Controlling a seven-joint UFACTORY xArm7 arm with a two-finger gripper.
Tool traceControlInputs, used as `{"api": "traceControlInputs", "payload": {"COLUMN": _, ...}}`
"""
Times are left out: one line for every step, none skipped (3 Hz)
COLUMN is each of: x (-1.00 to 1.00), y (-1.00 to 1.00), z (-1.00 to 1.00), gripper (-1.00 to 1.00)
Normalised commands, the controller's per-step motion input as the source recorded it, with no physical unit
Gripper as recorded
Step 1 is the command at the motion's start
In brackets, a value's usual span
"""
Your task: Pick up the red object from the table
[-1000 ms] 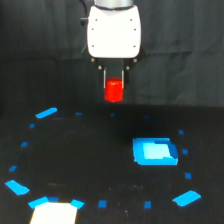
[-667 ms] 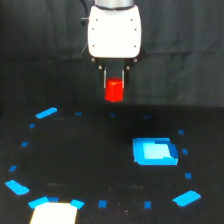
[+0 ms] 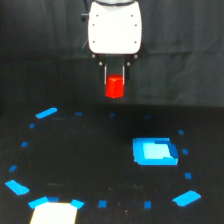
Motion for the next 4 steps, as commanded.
{"api": "traceControlInputs", "payload": {"x": 0.23, "y": 0.07, "z": 0.59, "gripper": -1.0}}
{"api": "traceControlInputs", "payload": {"x": -0.12, "y": 0.27, "z": 0.1, "gripper": -1.0}}
{"api": "traceControlInputs", "payload": {"x": -0.3, "y": 0.01, "z": -0.39, "gripper": -1.0}}
{"api": "traceControlInputs", "payload": {"x": -0.26, "y": 0.09, "z": 0.23, "gripper": -1.0}}
